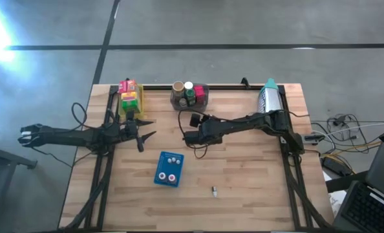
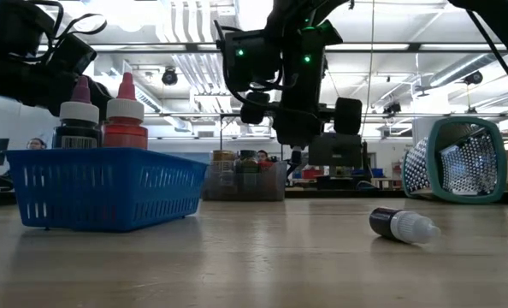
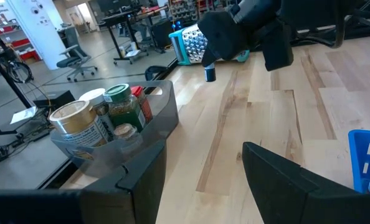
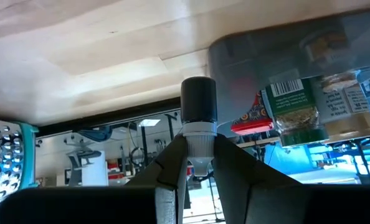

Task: Pick & Place Kitchen Items
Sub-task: Put the black food coloring bottle into the blue bin

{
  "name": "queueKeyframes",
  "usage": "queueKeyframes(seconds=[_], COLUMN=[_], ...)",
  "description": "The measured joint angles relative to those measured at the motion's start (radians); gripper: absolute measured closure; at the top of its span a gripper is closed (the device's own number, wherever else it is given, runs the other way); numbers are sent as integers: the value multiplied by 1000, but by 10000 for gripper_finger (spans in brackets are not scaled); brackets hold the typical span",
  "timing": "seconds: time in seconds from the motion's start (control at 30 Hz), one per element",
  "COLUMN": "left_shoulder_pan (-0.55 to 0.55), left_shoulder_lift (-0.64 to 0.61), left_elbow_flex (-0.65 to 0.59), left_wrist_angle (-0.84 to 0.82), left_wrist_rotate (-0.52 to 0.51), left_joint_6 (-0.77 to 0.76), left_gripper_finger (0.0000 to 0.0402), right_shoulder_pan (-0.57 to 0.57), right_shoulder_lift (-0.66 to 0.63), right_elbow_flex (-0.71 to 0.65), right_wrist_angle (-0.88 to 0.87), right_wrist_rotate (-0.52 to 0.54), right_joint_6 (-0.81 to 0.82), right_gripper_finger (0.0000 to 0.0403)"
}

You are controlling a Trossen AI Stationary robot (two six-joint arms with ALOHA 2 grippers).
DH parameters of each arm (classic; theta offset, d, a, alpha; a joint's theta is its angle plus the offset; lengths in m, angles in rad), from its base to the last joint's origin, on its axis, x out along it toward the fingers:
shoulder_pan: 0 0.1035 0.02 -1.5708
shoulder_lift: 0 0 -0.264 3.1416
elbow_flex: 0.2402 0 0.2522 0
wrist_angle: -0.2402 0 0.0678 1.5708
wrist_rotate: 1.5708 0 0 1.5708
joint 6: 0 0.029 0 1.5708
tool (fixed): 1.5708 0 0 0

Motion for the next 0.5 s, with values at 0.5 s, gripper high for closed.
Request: queueKeyframes(seconds=[0.5], left_shoulder_pan=[0], left_shoulder_lift=[0], left_elbow_flex=[0], left_wrist_angle=[0], left_wrist_rotate=[0], left_joint_6=[0], left_gripper_finger=[186], right_shoulder_pan=[0], right_shoulder_lift=[0], right_elbow_flex=[-52], right_wrist_angle=[31], right_wrist_rotate=[-2], right_joint_6=[-12], right_gripper_finger=[344])
